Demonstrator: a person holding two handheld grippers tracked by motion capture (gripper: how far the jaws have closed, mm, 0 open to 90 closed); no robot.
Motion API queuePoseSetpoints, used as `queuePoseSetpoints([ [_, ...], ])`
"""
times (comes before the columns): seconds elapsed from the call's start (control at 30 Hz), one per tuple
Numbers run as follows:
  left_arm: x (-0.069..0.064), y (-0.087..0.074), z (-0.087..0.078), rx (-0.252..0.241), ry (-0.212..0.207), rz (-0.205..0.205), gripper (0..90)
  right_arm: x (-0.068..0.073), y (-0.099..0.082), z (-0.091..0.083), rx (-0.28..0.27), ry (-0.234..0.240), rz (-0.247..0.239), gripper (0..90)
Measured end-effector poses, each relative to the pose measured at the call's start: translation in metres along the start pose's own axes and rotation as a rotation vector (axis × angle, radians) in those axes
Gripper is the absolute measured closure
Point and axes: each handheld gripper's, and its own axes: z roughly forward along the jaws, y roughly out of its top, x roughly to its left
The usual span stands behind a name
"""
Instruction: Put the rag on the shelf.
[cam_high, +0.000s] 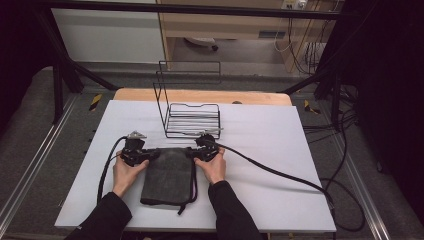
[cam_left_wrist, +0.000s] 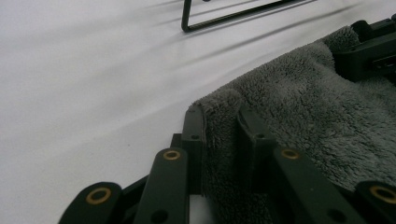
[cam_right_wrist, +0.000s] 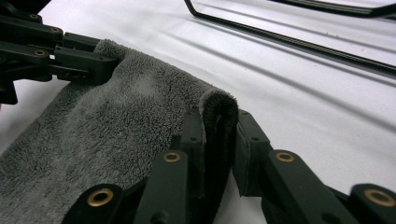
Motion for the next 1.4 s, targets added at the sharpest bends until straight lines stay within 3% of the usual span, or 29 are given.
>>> queuePoseSetpoints([
  [0.23,0.000,0.000,-0.001,-0.009,-0.002,-0.002,77.1,0.000,0.001,-0.002,-0.003,0.004,0.006,79.2],
  [0.4,0.002,-0.001,-0.005,-0.033,-0.018,-0.027,78.5,0.001,0.000,-0.005,-0.022,0.006,0.000,79.5],
  [0.83,-0.004,-0.001,-0.028,-0.137,-0.030,-0.003,79.5,0.015,0.002,-0.026,-0.109,0.029,-0.038,81.5],
  [1.4,-0.016,0.003,-0.063,-0.277,-0.078,0.025,80.0,0.034,0.002,-0.059,-0.224,0.065,-0.100,82.3],
])
